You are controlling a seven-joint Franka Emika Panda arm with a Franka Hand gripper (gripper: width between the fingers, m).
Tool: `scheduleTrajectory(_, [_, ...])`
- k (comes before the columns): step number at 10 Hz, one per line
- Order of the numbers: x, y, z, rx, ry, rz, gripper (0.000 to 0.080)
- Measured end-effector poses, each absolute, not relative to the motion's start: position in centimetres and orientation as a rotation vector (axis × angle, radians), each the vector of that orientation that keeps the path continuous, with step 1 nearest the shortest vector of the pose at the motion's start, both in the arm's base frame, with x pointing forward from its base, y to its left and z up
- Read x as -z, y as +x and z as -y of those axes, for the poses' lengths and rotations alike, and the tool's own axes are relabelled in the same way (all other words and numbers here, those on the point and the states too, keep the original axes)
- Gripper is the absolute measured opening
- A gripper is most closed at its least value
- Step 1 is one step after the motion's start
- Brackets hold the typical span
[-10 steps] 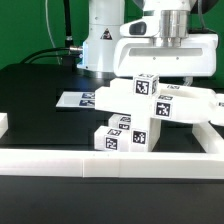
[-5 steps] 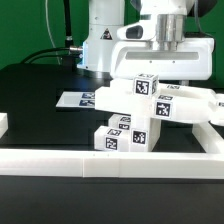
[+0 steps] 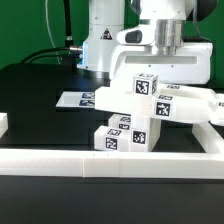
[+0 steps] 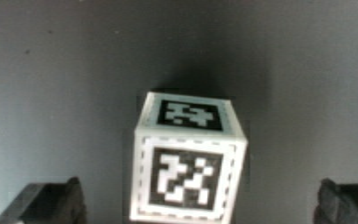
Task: Assemble chair
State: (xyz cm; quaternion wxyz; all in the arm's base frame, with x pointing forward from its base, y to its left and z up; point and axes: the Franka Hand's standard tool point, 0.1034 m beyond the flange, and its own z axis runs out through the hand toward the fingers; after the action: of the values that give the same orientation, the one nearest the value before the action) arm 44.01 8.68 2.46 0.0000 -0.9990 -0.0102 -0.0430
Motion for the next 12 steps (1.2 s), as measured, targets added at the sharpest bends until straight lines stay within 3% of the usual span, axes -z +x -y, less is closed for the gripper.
scheduleTrajectory(3, [-0.9, 43.2, -8.3, 0.105, -3.154, 0.038, 0.0649])
scheduleTrajectory(9, [-0.5, 42.9, -8.0, 0.091, -3.159, 0.033, 0.0634])
scheduleTrajectory(11, [-0.5, 42.9, -8.0, 0.092, -3.159, 0.033, 0.0279])
scheduleTrajectory(12, [-0.5, 43.0, -8.0, 0.093, -3.158, 0.034, 0.0279])
